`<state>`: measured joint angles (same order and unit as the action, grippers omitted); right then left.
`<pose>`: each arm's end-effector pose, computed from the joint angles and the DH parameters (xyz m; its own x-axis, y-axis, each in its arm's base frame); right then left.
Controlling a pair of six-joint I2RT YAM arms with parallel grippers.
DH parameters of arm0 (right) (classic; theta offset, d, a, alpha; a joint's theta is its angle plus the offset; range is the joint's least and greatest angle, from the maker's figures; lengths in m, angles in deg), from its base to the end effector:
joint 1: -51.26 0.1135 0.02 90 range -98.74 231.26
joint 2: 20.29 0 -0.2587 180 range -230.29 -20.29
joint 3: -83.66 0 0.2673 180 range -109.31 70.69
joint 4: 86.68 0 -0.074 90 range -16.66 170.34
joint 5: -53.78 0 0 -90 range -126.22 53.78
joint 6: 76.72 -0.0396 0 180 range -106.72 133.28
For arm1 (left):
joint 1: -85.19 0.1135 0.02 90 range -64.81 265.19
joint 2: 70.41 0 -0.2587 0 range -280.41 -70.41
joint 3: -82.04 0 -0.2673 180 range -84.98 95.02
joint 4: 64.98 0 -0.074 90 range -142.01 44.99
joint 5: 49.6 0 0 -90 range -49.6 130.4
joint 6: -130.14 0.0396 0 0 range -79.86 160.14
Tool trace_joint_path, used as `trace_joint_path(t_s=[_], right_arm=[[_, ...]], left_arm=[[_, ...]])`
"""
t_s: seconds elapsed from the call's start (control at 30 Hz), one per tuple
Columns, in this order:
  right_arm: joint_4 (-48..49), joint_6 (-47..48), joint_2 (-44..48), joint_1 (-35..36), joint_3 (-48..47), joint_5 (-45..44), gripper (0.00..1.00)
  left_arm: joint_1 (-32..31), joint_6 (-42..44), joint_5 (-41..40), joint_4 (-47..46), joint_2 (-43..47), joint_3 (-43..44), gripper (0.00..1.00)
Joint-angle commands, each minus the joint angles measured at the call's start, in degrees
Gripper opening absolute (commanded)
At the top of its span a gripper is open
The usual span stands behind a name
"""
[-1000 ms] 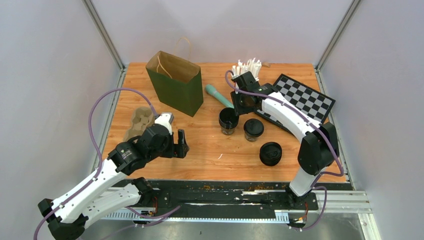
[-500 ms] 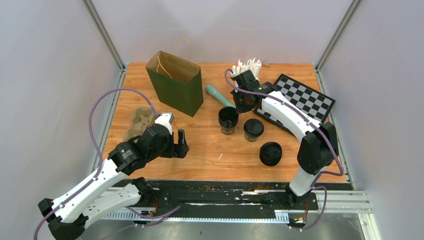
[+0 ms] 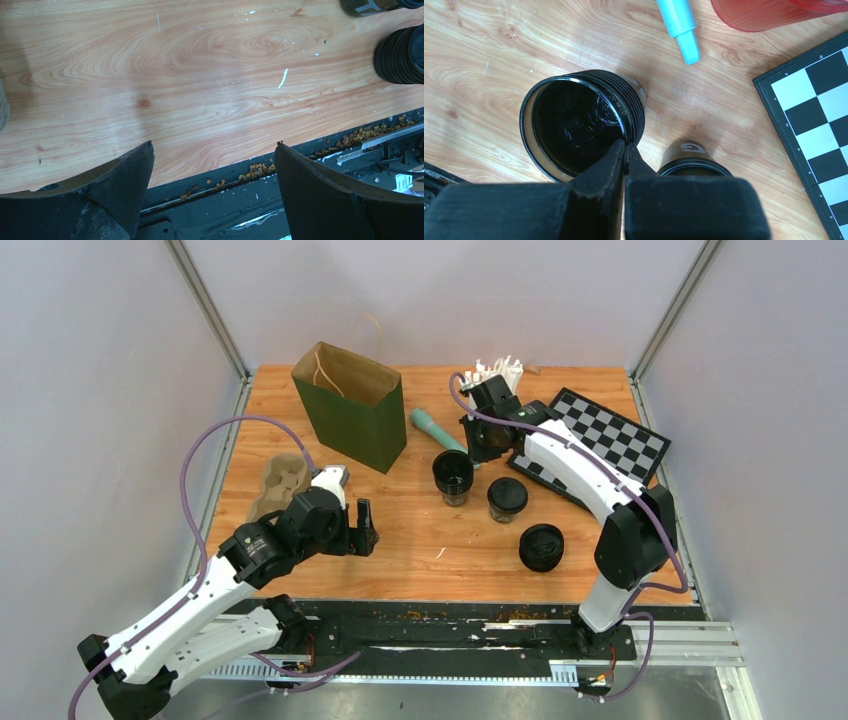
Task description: Pack the takeout coffee
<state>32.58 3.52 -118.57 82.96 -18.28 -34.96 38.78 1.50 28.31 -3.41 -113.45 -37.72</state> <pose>0.3277 0.2034 0.2912 -0.7946 -0.2916 -0.5325 -0.4067 0.9069 0.1103 0.1210 -0.1151 0.2903 -0.7544 -0.0931 -0.6498 0.1715 0.9276 -0.3320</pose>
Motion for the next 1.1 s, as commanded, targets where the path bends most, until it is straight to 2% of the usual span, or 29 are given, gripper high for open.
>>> trace_joint_path(t_s=[0.0,0.4,0.7,0.93,1.07], right_arm=[[0.02,-0.5,2.69,0.22,-3.41,1.46,0.0],[-2.9,-1.64,5.35,0.32,-7.55,3.33,0.0],[-3.82,-3.45,11.24,2.31,-8.13,7.19,0.0],[-0.74,-8.83,16.56,9.52,-2.57,10.38,0.0],[6.15,-14.79,20.08,14.97,5.31,12.05,0.0]], left_arm=[[0.01,0.4,-0.12,-1.22,-0.35,0.89,0.97],[0.01,-0.16,-1.37,-0.45,-1.83,4.88,0.96],[-0.02,-1.89,-2.56,1.18,-1.49,8.66,0.95],[0.01,-3.48,-3.28,2.47,0.39,10.88,0.93],[0.03,-4.13,-3.45,3.48,1.22,10.74,0.93]])
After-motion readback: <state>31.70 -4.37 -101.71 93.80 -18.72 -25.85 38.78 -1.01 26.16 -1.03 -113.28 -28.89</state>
